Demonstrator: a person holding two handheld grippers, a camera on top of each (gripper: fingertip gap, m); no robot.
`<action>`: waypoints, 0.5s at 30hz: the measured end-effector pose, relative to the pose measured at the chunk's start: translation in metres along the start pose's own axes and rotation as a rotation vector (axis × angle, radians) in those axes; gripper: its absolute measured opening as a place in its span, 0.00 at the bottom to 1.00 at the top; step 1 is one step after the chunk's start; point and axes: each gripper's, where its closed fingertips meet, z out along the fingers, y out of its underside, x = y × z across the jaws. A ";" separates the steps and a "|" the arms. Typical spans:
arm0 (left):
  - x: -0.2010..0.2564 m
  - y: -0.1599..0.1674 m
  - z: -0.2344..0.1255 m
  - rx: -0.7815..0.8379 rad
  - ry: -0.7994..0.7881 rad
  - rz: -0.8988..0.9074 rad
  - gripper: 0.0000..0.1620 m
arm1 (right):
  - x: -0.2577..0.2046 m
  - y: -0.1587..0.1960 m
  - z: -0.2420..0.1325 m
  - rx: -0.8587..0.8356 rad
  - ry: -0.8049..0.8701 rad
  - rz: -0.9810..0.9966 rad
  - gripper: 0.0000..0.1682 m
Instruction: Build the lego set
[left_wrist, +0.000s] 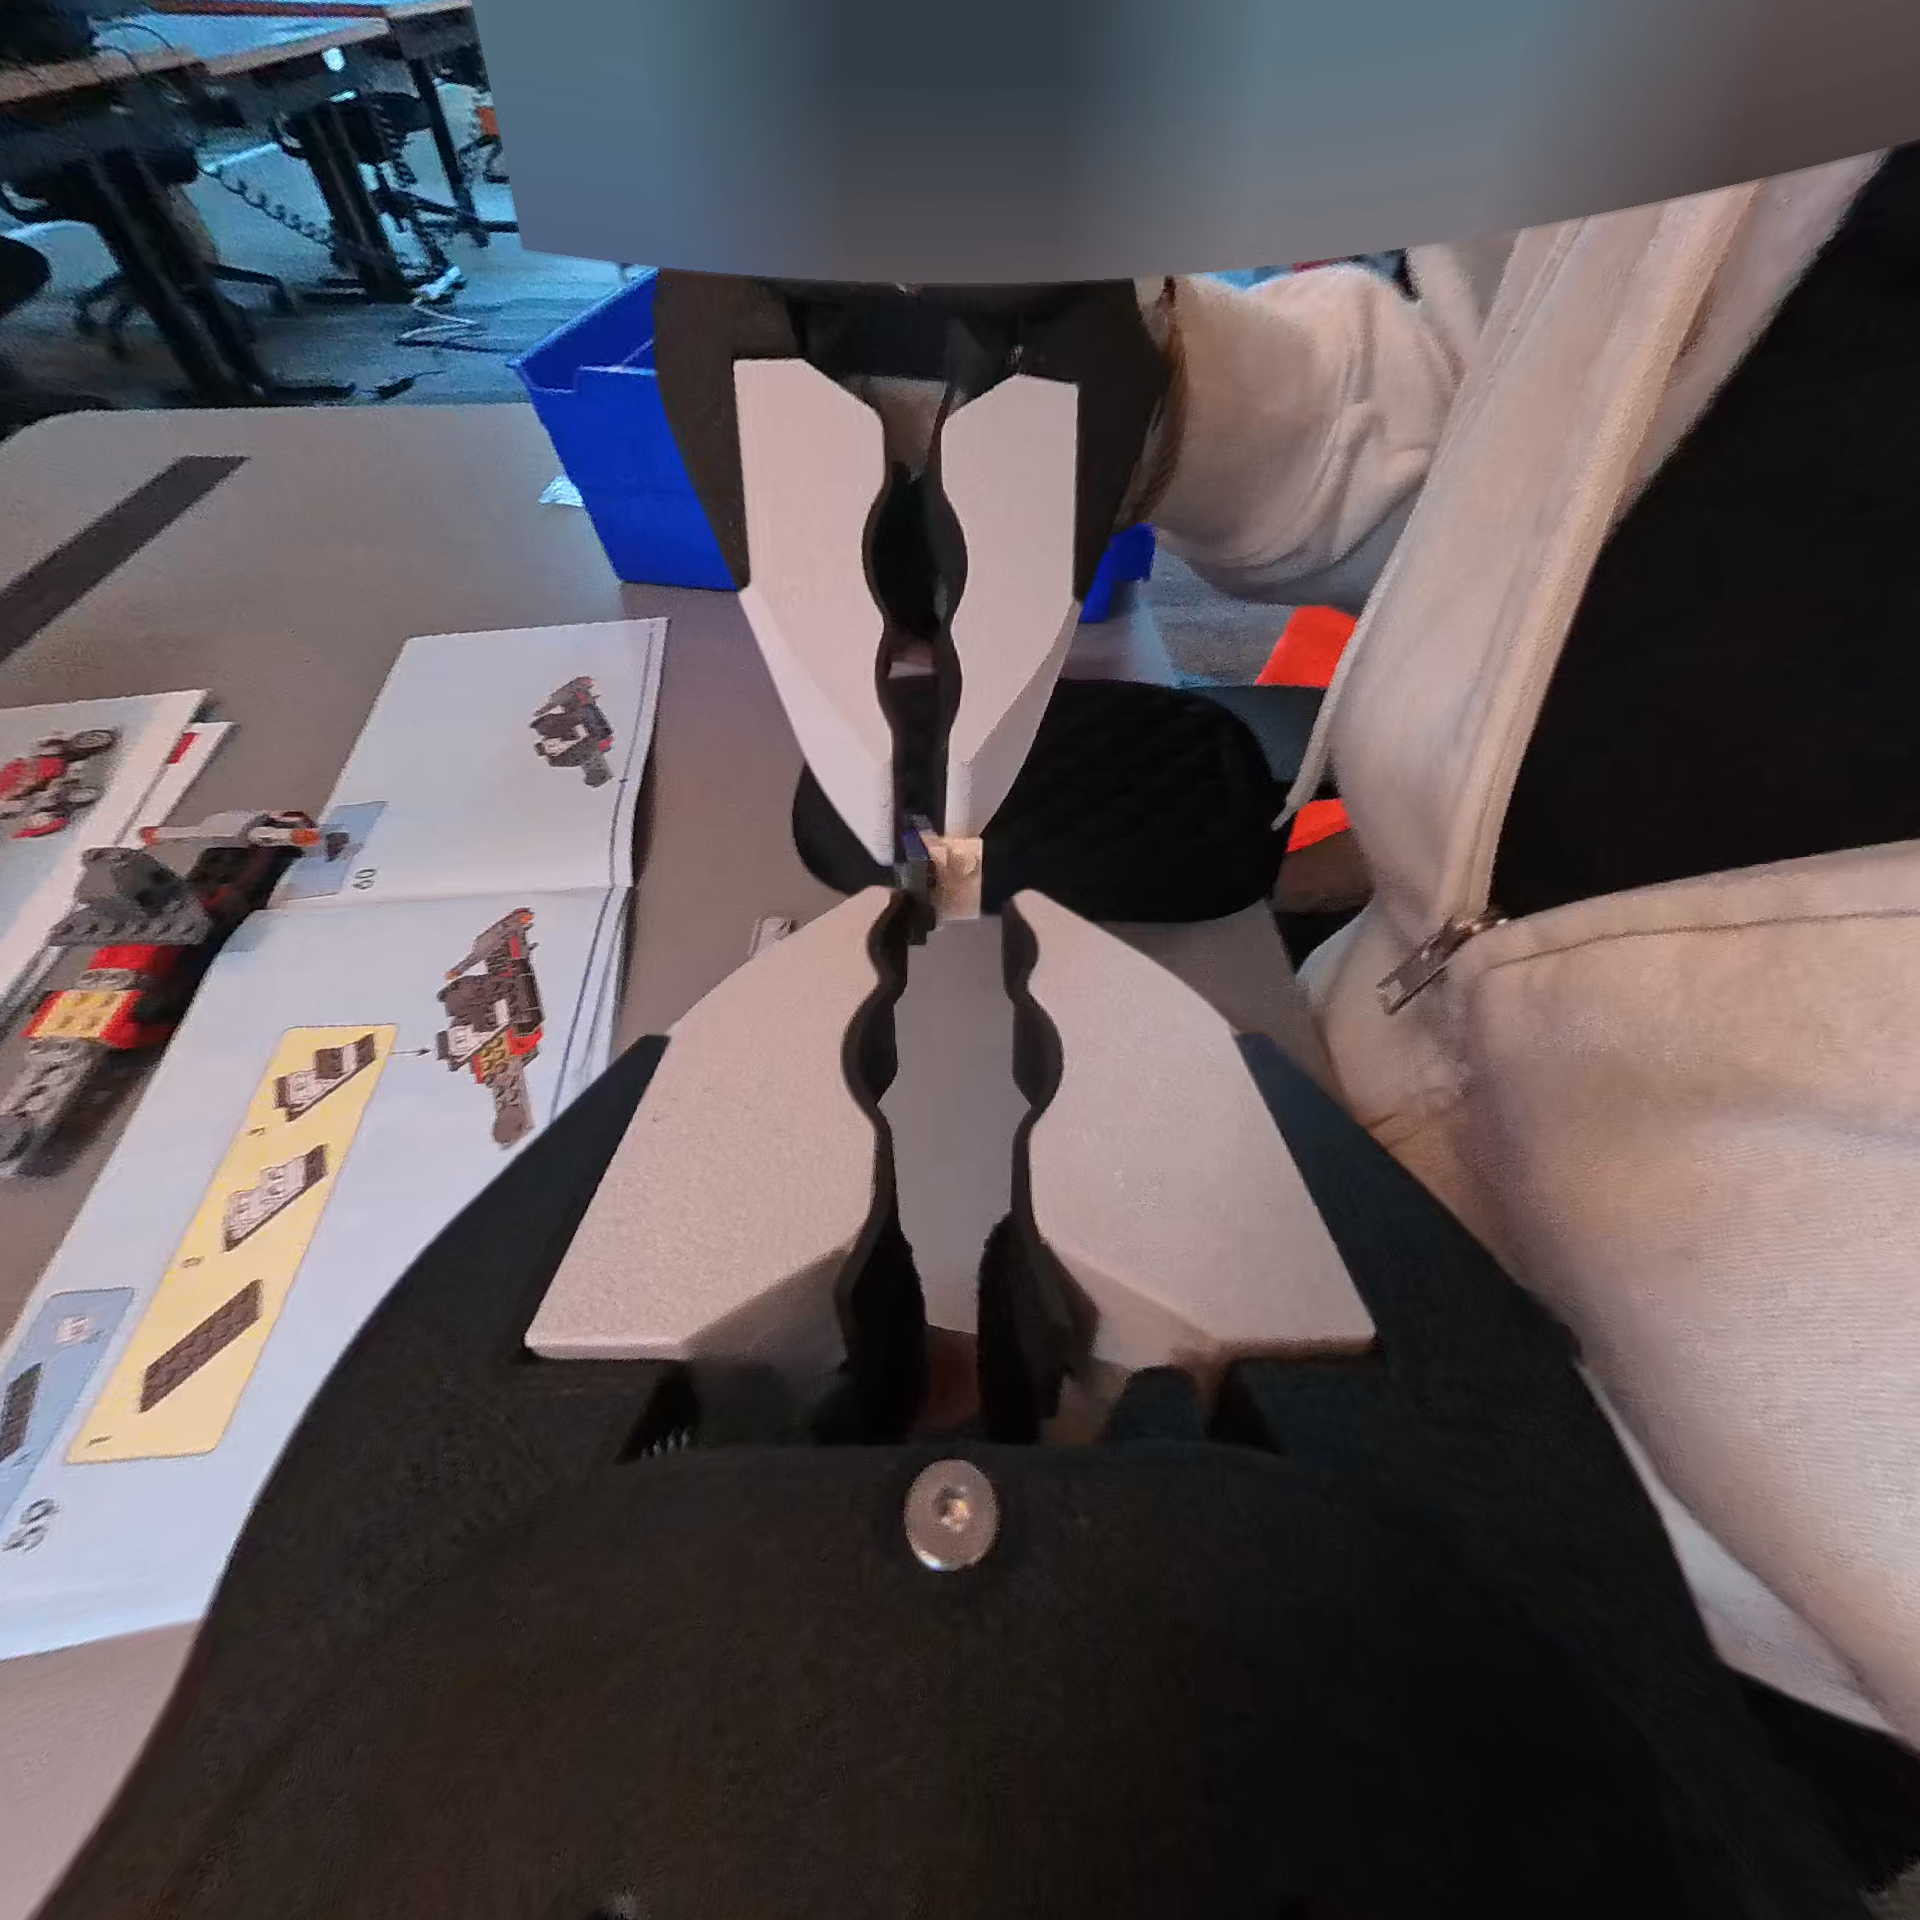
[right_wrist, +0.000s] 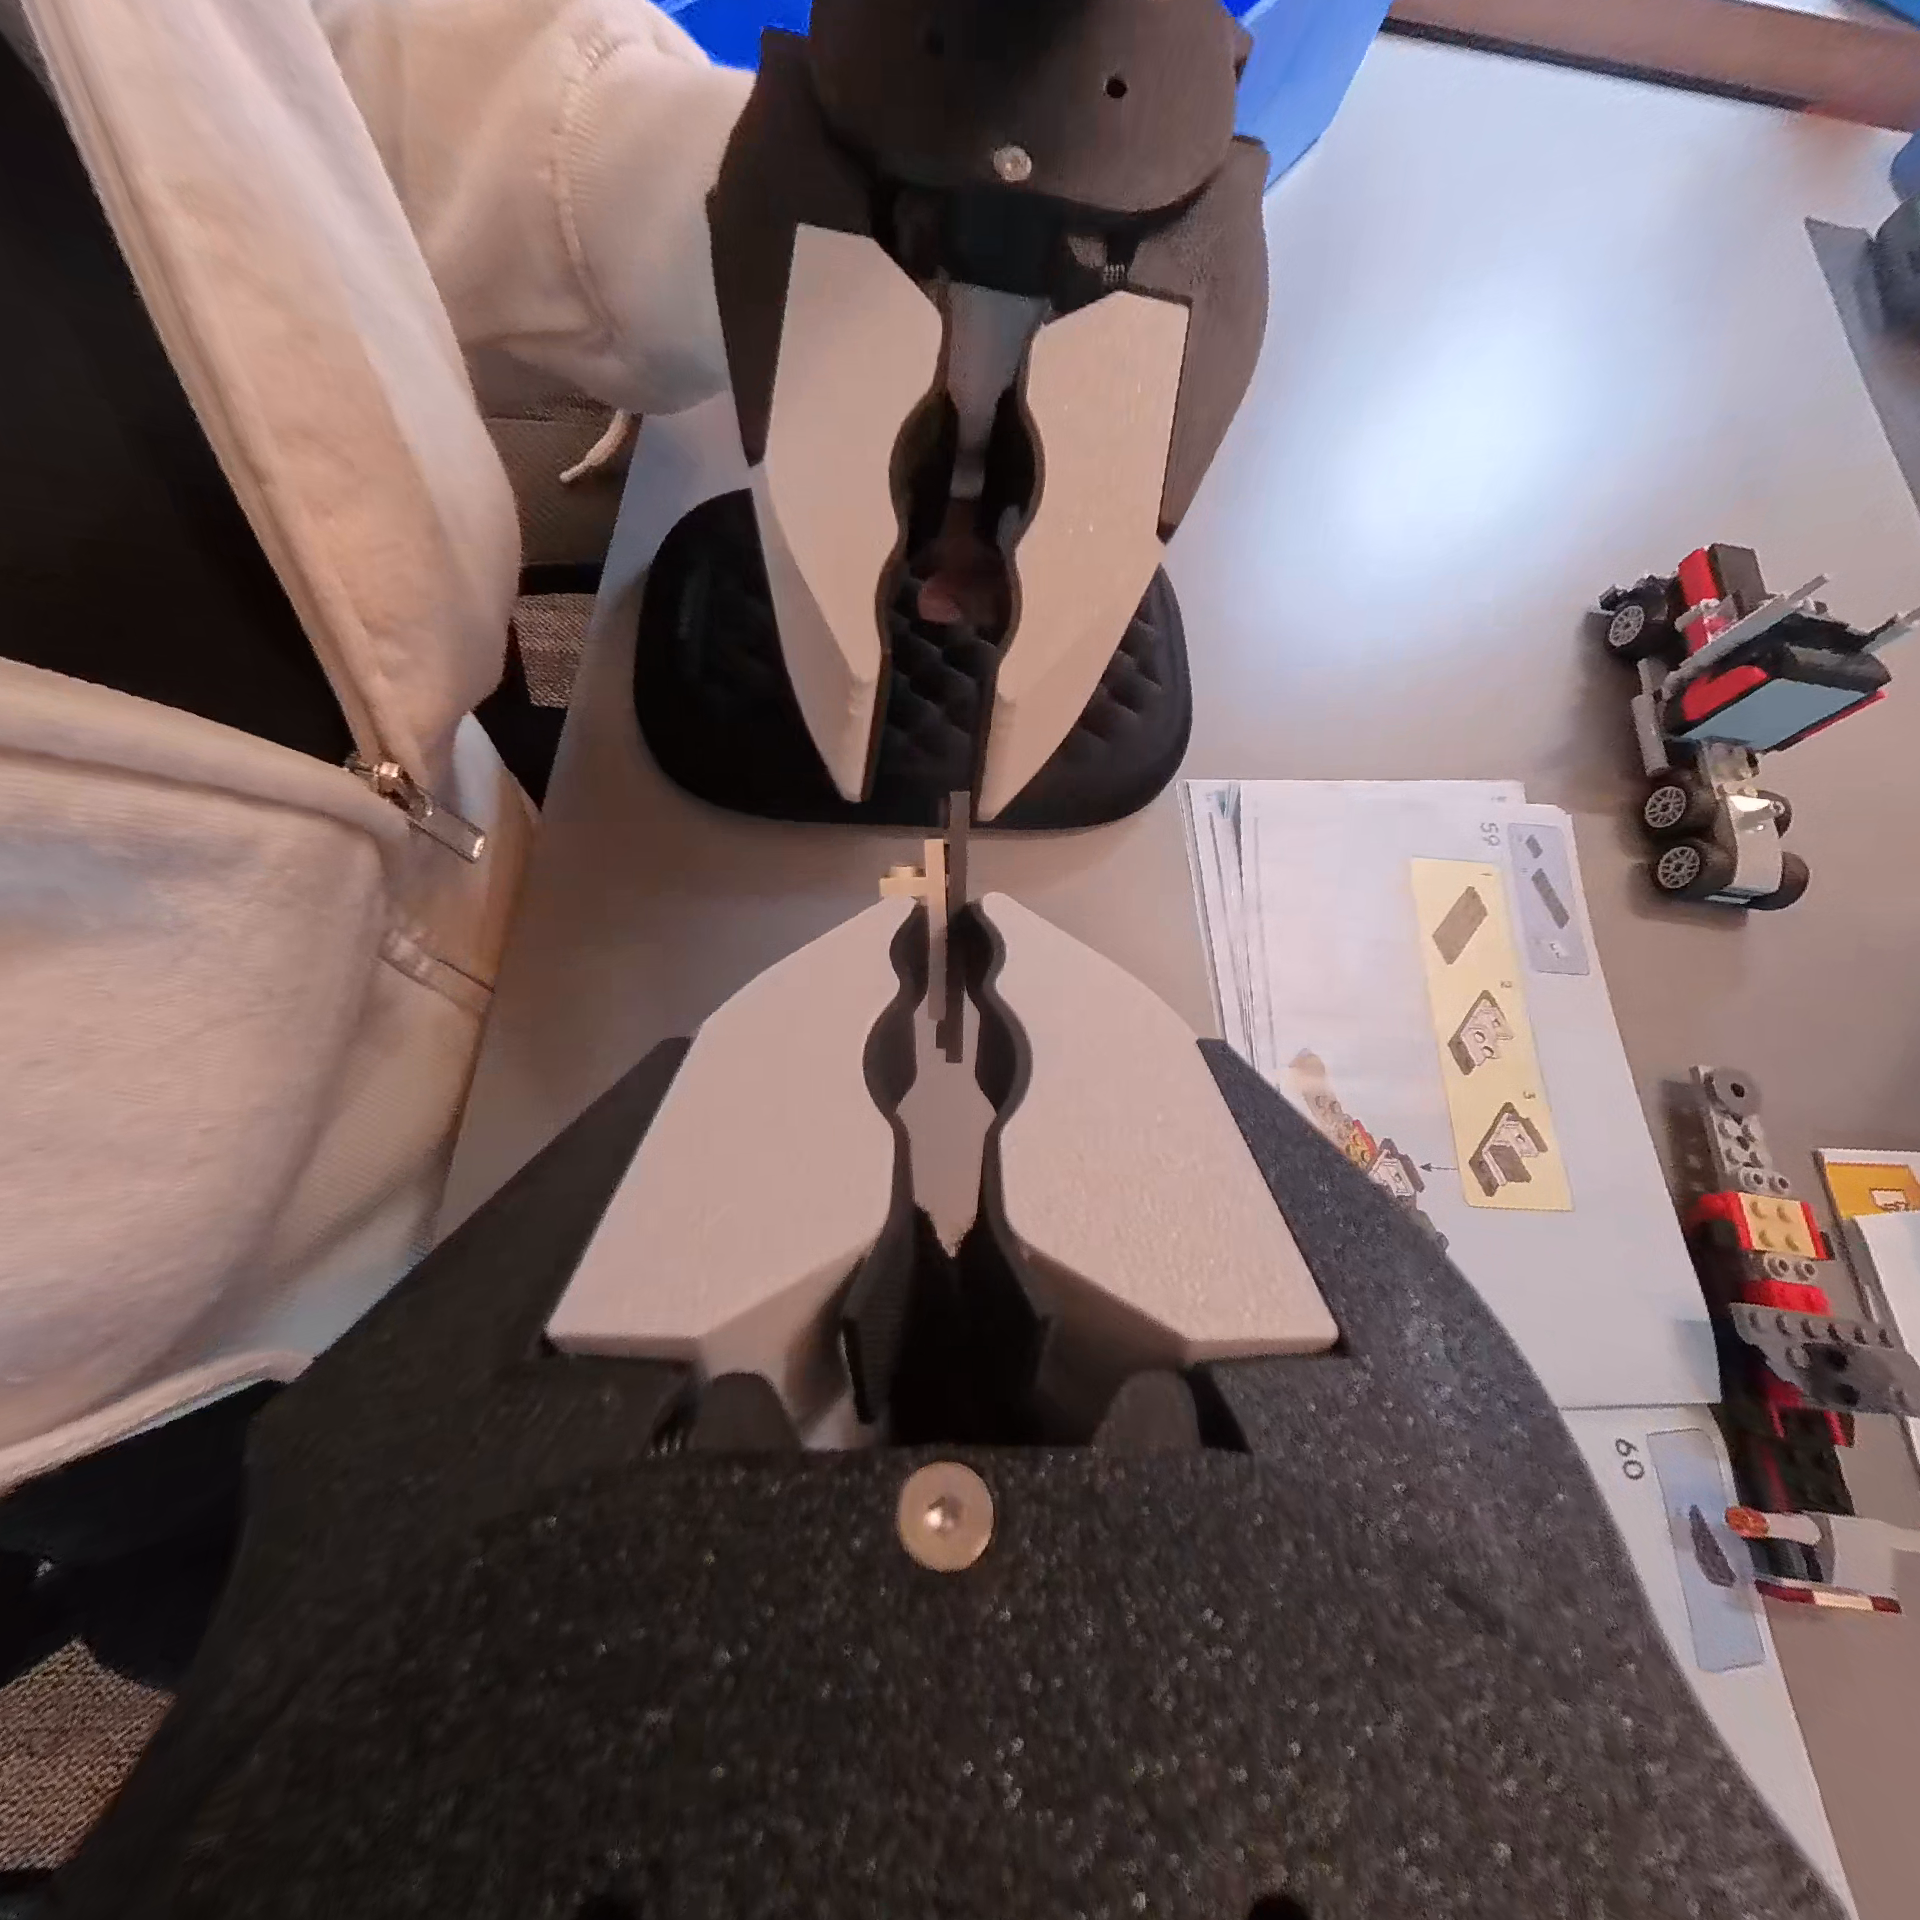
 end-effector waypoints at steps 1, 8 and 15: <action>-0.001 0.002 0.001 -0.022 -0.016 0.017 0.11 | 0.000 0.002 0.001 -0.011 0.004 0.003 0.04; -0.008 0.008 0.009 -0.086 -0.077 0.058 0.08 | 0.004 0.003 0.004 -0.032 0.013 0.024 0.04; -0.013 0.012 0.009 -0.082 -0.140 0.026 0.04 | 0.004 0.007 0.007 -0.053 0.039 0.053 0.04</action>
